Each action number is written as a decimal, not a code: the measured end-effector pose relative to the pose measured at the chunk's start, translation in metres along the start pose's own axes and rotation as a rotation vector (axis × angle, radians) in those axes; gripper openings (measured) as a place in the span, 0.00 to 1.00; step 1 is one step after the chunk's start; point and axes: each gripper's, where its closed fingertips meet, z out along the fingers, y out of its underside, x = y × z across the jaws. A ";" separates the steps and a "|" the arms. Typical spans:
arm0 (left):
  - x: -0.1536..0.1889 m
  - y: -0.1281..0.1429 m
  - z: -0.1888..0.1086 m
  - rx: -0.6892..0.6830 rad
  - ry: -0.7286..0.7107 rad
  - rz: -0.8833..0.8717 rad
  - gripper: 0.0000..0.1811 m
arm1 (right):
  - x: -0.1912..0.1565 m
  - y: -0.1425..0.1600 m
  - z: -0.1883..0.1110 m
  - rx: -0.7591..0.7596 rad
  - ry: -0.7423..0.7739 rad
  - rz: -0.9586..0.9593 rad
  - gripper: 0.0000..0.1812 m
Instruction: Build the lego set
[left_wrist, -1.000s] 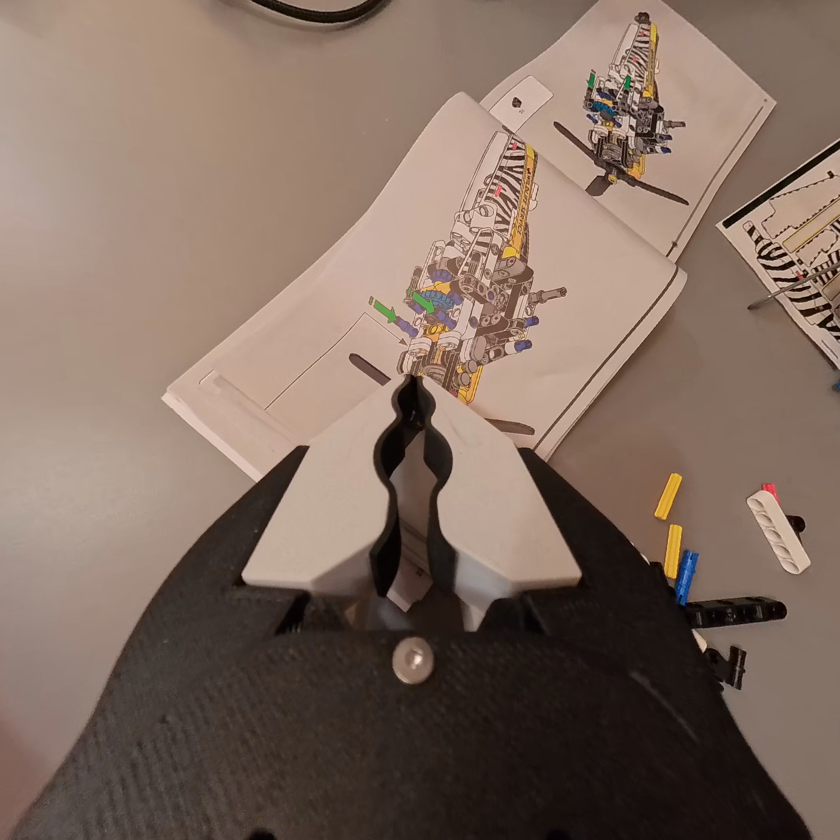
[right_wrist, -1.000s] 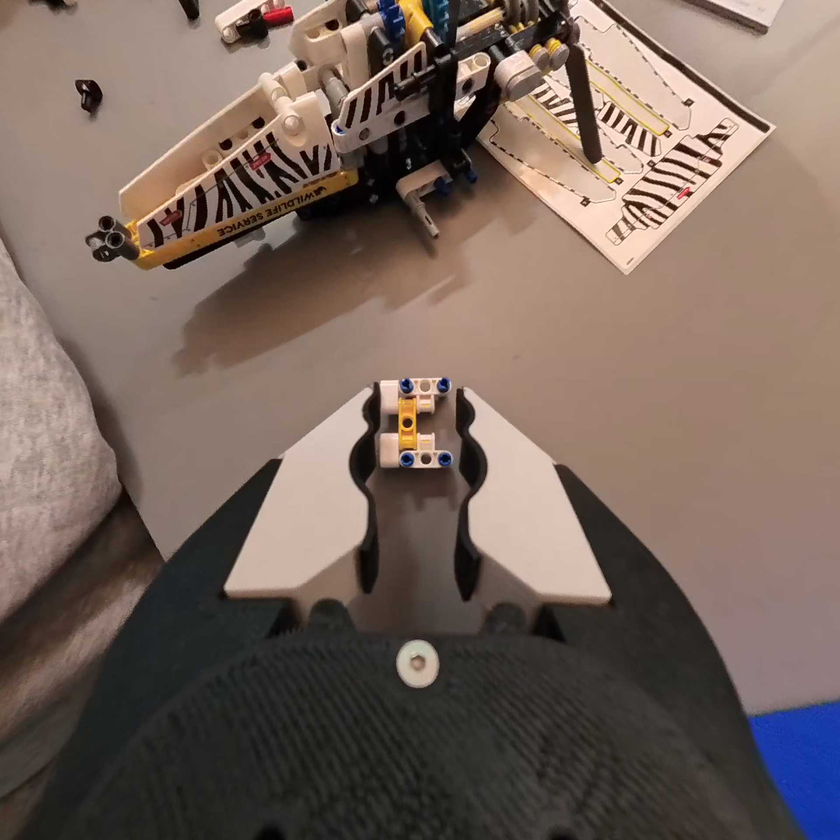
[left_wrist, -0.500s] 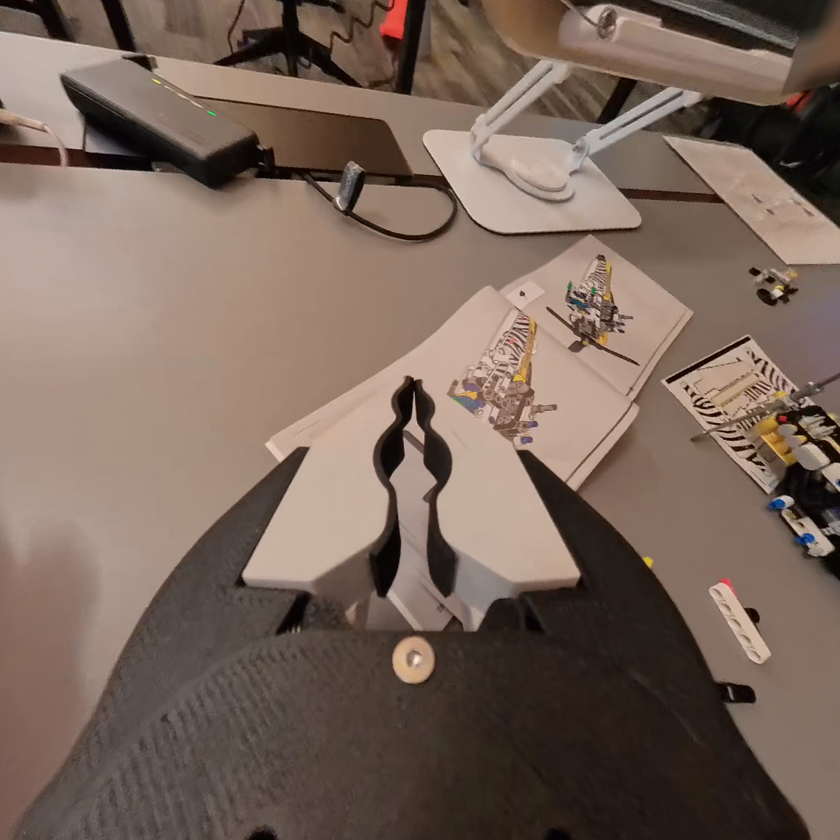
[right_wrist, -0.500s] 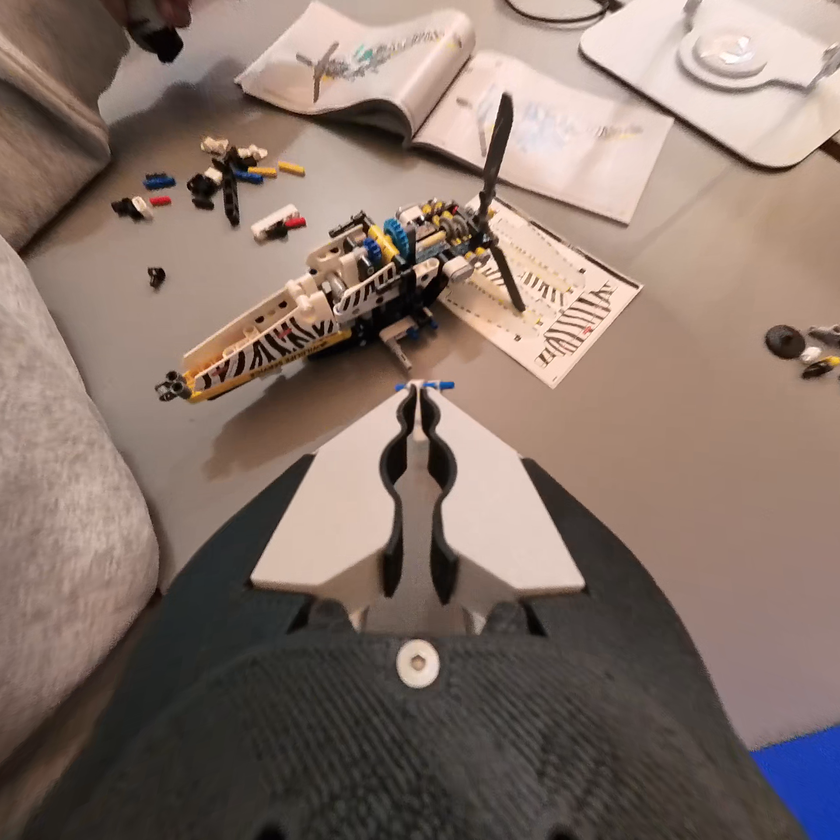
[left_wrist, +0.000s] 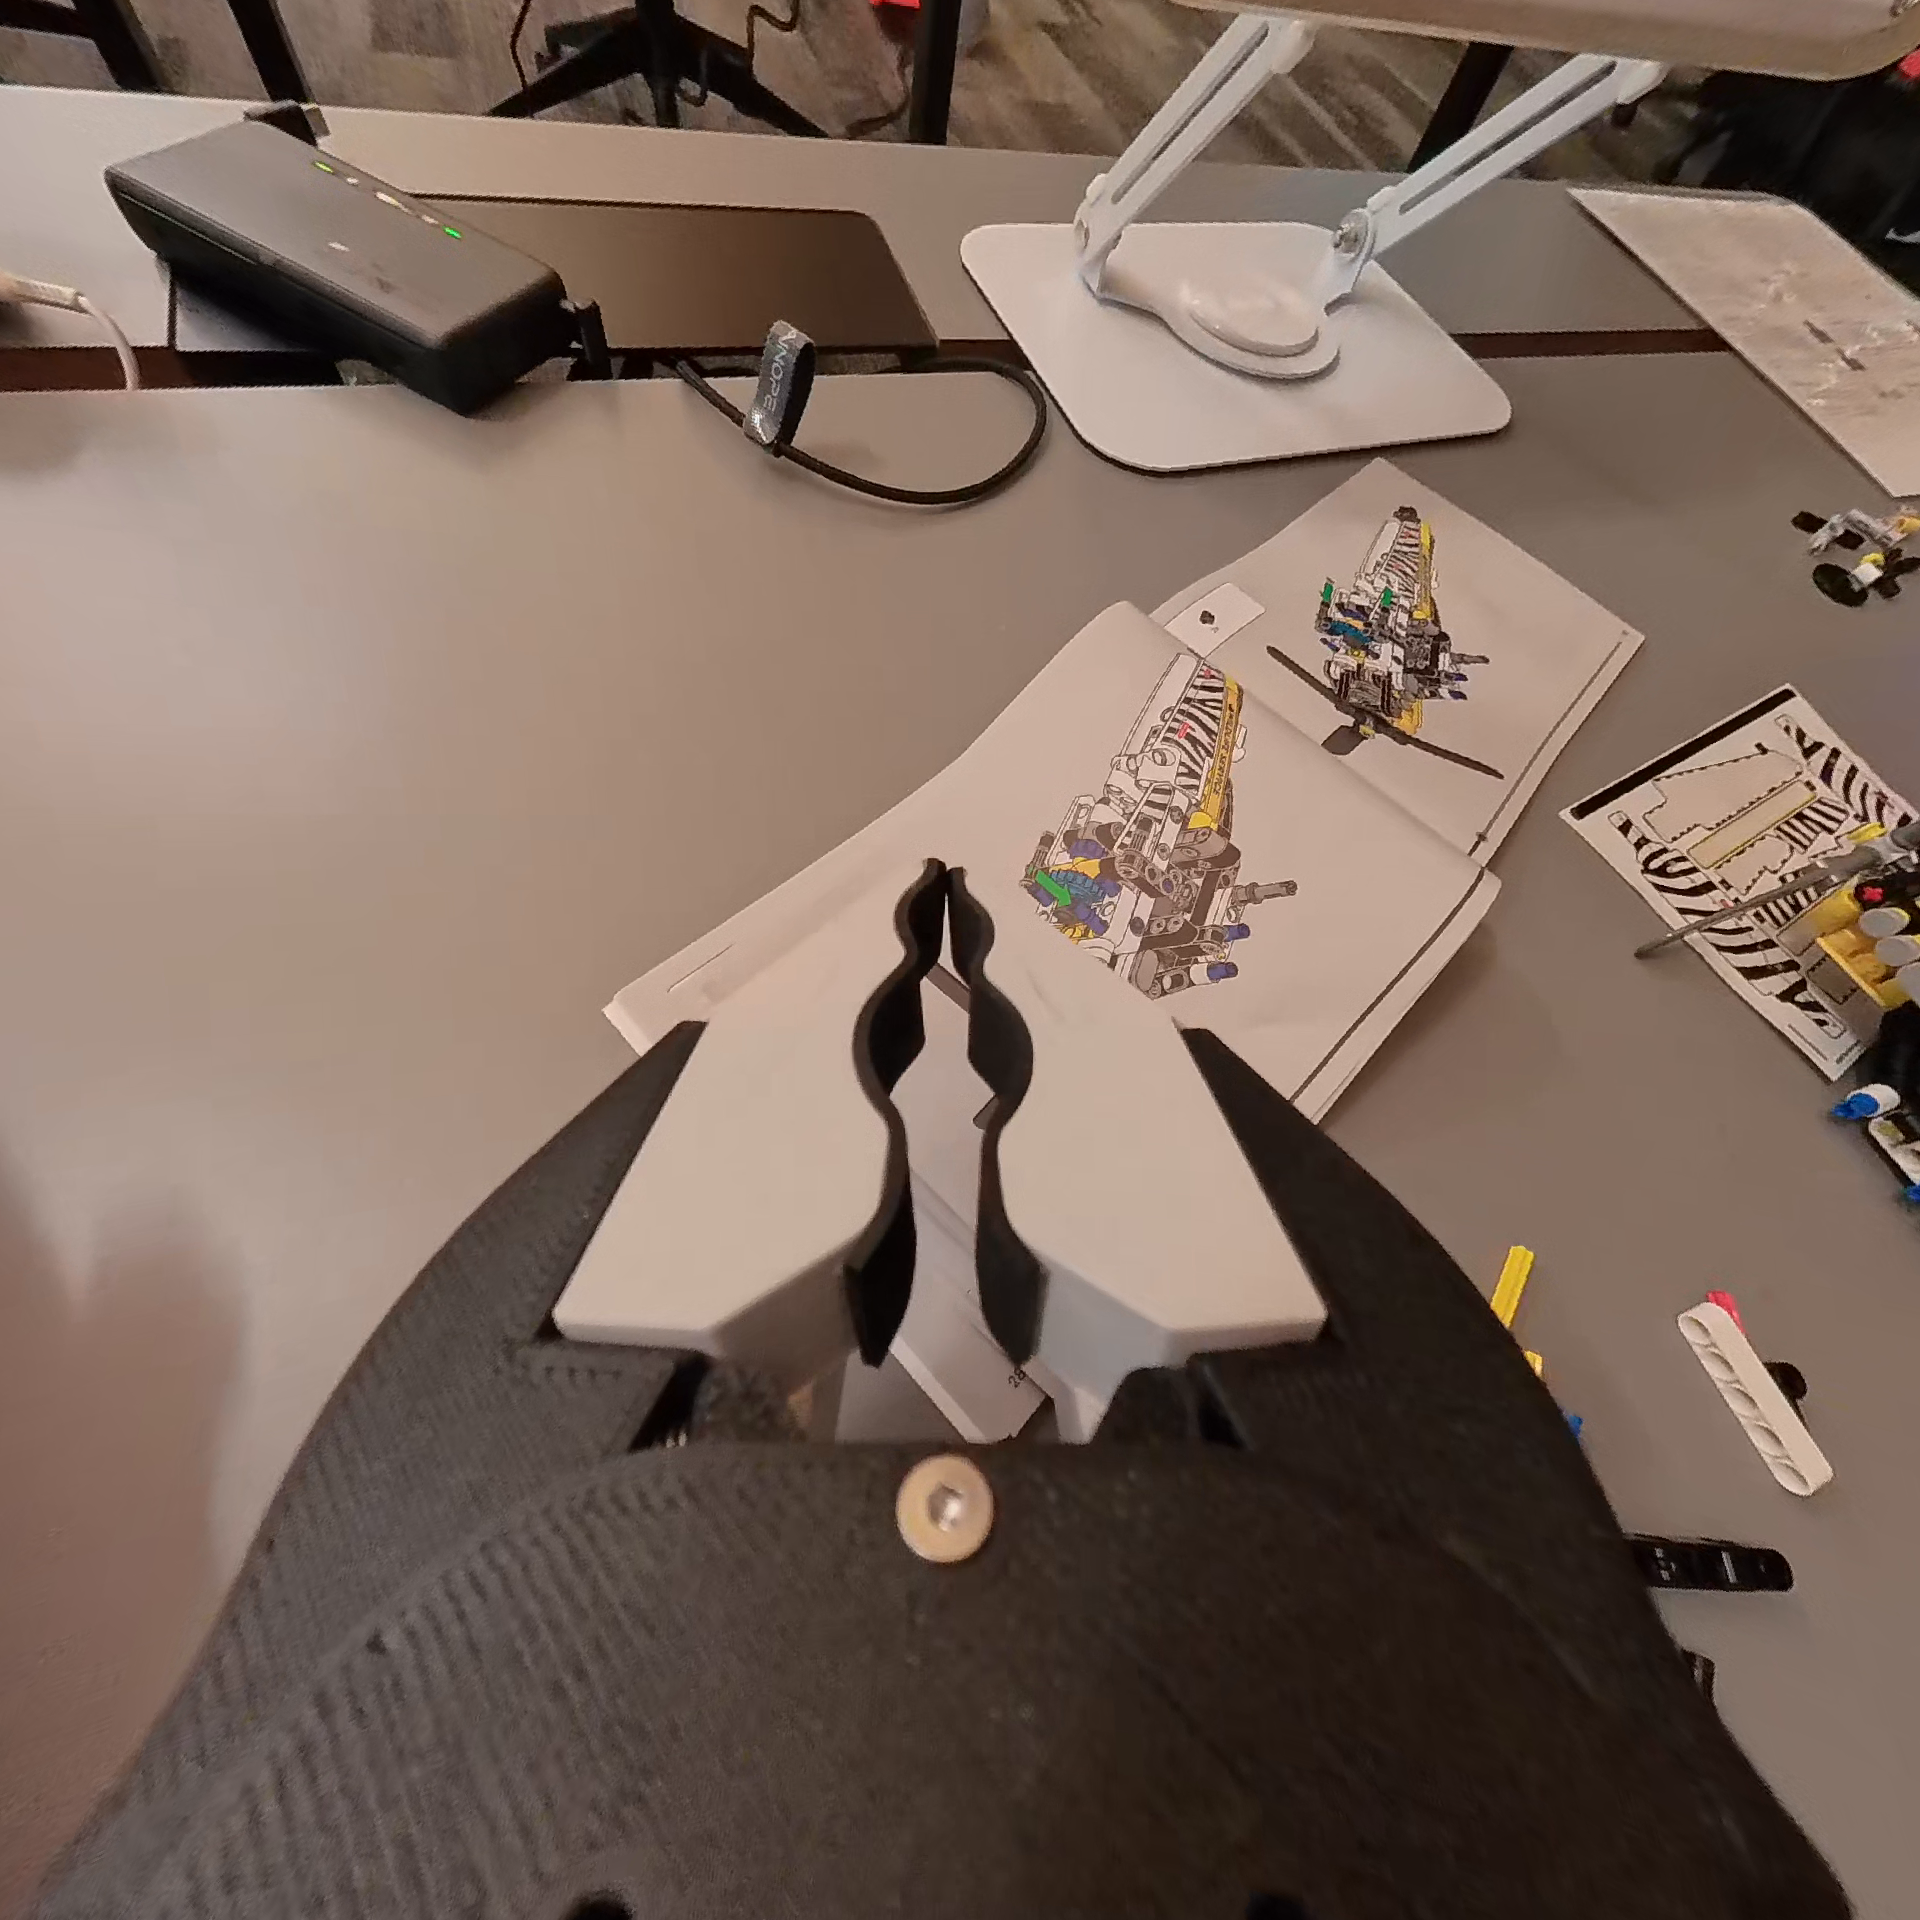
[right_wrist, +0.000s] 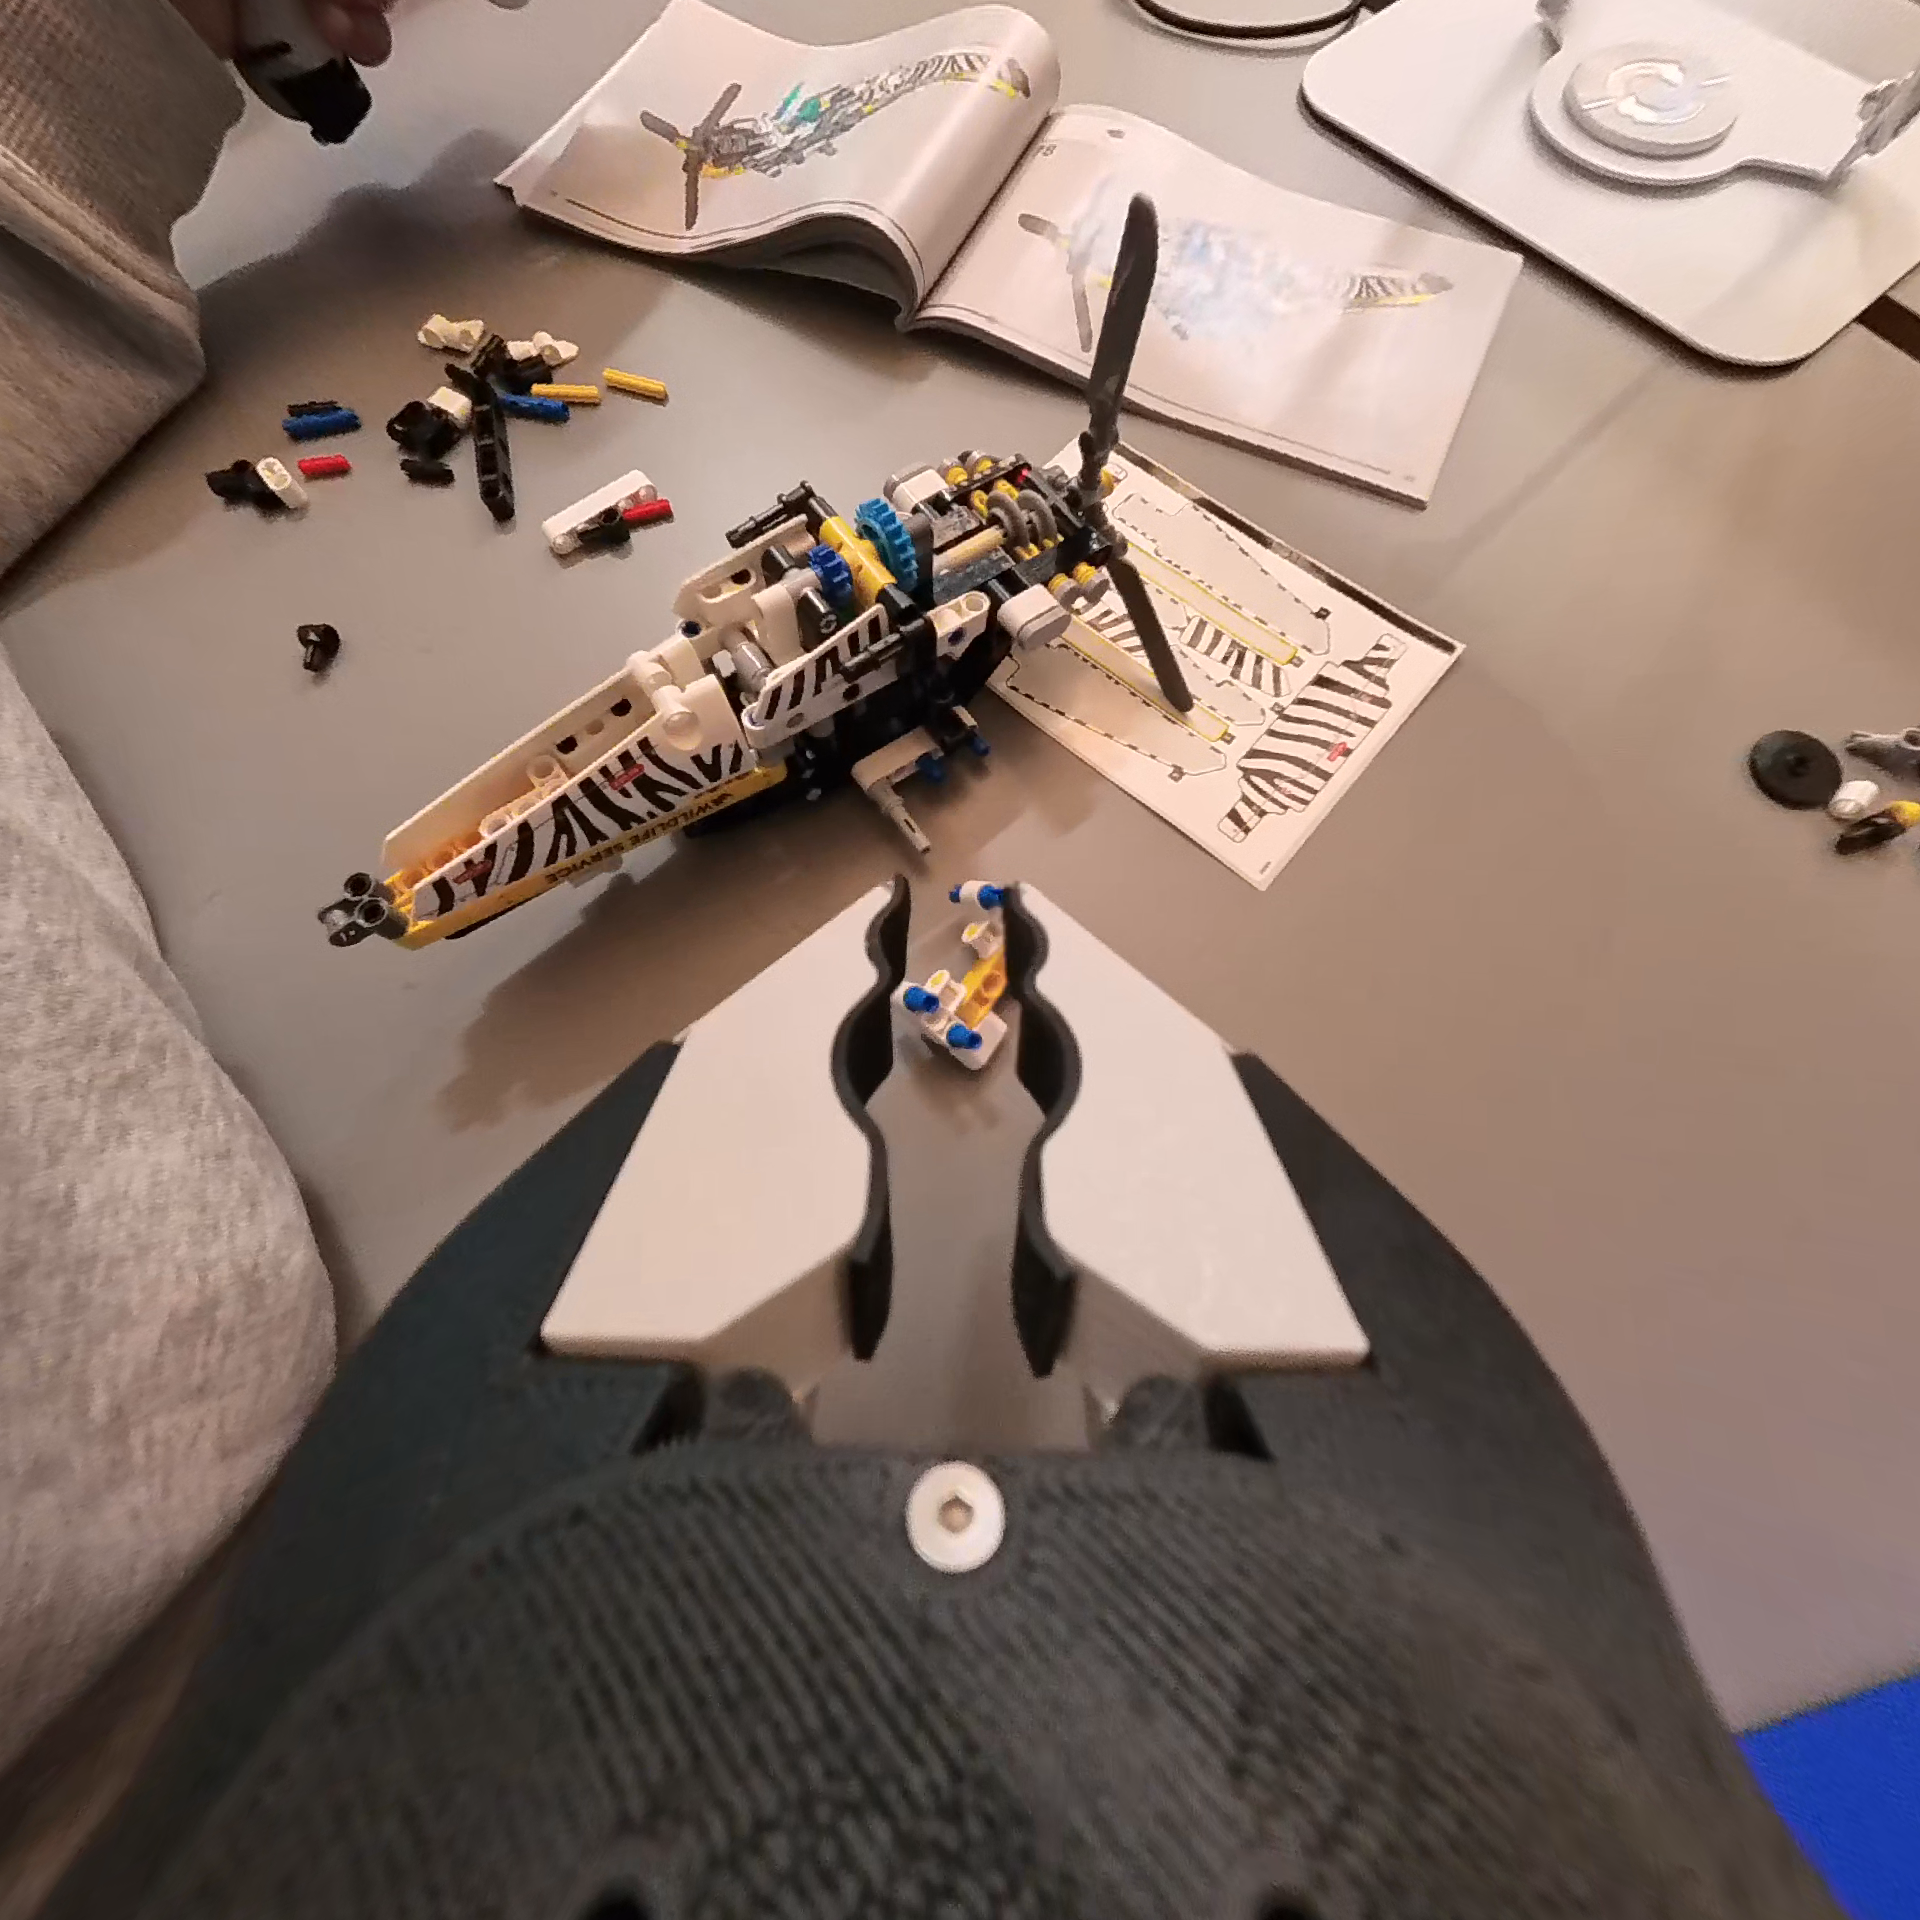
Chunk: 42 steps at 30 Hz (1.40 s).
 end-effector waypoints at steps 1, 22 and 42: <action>0.000 0.000 0.000 0.000 0.000 0.000 0.00 | 0.000 0.001 0.000 0.001 0.002 0.003 0.09; 0.004 0.004 0.004 -0.021 0.001 0.033 0.00 | -0.013 0.025 0.013 -0.070 -0.059 0.037 0.35; 0.006 0.007 0.006 -0.043 -0.008 0.070 0.00 | -0.002 0.034 0.026 -0.084 0.042 0.160 0.21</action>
